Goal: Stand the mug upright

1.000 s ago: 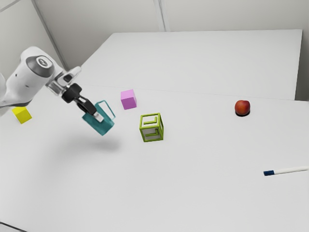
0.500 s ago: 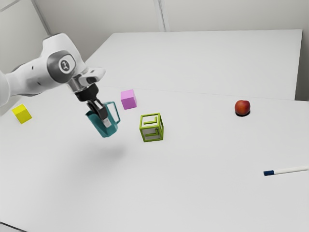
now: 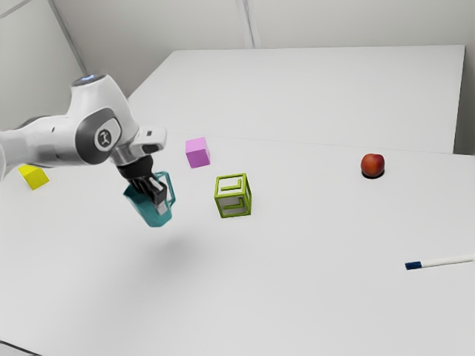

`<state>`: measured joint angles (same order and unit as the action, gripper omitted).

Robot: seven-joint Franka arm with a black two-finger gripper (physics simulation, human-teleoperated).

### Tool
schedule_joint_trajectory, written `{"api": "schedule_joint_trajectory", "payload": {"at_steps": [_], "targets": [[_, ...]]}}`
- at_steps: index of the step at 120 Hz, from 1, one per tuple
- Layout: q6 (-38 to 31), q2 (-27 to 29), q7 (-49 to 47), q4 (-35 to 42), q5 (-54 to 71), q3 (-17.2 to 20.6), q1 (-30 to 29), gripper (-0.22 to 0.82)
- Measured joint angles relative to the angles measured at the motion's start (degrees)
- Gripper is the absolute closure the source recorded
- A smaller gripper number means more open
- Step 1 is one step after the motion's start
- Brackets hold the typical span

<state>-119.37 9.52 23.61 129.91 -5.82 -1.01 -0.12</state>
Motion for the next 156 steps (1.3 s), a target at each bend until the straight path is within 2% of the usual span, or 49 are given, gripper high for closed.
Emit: {"api": "schedule_joint_trajectory", "payload": {"at_steps": [72, 156], "targets": [[-11.6, -1.8, -14.5, 6.9, 5.1, 0.8, 0.7, 0.78], [-14.9, -7.0, -22.4, 7.3, 5.4, 1.2, 1.3, 0.78]]}}
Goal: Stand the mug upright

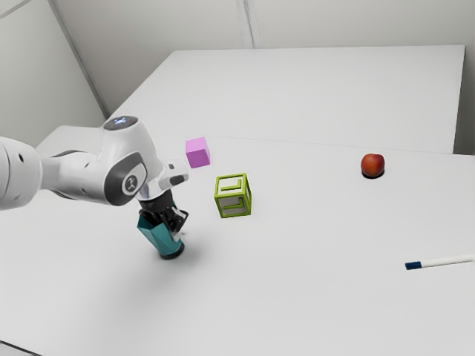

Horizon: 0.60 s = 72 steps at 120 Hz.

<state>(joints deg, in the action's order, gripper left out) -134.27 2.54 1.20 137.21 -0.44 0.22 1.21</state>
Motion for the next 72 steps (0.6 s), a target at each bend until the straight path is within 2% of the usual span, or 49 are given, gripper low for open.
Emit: {"api": "schedule_joint_trajectory", "payload": {"at_steps": [41, 72], "targets": [[-0.2, -1.5, -1.6, -0.1, 0.0, 0.1, 0.0, 0.77], [-0.2, -0.5, -1.4, -0.1, -0.9, 0.2, 0.4, 0.55]]}}
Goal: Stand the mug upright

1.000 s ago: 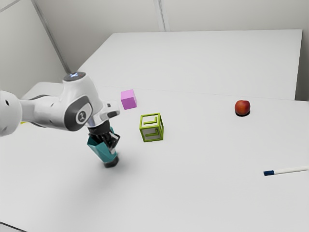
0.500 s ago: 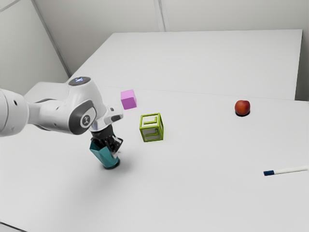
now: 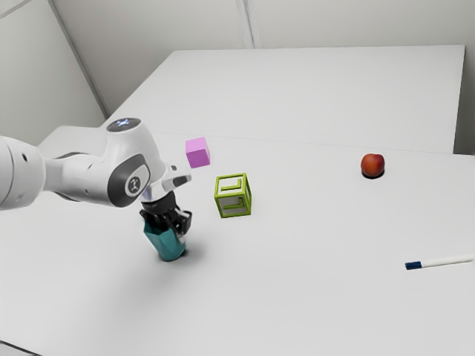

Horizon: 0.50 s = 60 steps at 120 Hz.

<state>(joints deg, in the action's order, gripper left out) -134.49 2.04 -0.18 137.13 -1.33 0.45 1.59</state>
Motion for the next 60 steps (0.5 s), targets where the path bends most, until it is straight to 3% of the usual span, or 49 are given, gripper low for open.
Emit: {"api": "schedule_joint_trajectory", "payload": {"at_steps": [60], "targets": [[0.6, 6.1, 0.6, -0.1, -0.3, 0.1, 1.7, 0.39]]}}
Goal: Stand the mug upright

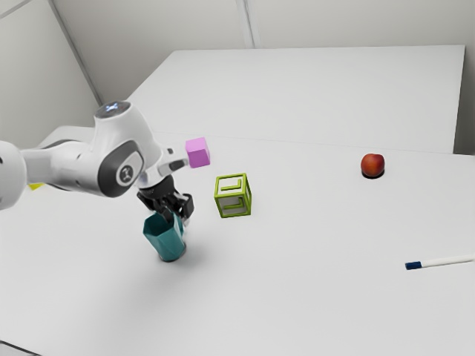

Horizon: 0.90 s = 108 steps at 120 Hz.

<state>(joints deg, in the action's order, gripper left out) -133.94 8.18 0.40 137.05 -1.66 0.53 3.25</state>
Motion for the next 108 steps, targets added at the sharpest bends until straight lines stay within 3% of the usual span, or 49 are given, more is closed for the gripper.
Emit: {"api": "schedule_joint_trajectory", "payload": {"at_steps": [24, 40, 67, 108], "targets": [[1.5, 2.1, 0.4, -0.3, 0.0, 0.0, 0.0, 0.36], [4.6, 2.6, 0.5, -2.0, -0.4, 0.7, -0.1, 0.23], [15.4, 1.9, 0.4, -12.8, -0.6, 1.9, -0.2, 0.1], [29.0, -3.0, -0.7, -28.4, -0.5, 2.4, -0.6, 0.04]]}}
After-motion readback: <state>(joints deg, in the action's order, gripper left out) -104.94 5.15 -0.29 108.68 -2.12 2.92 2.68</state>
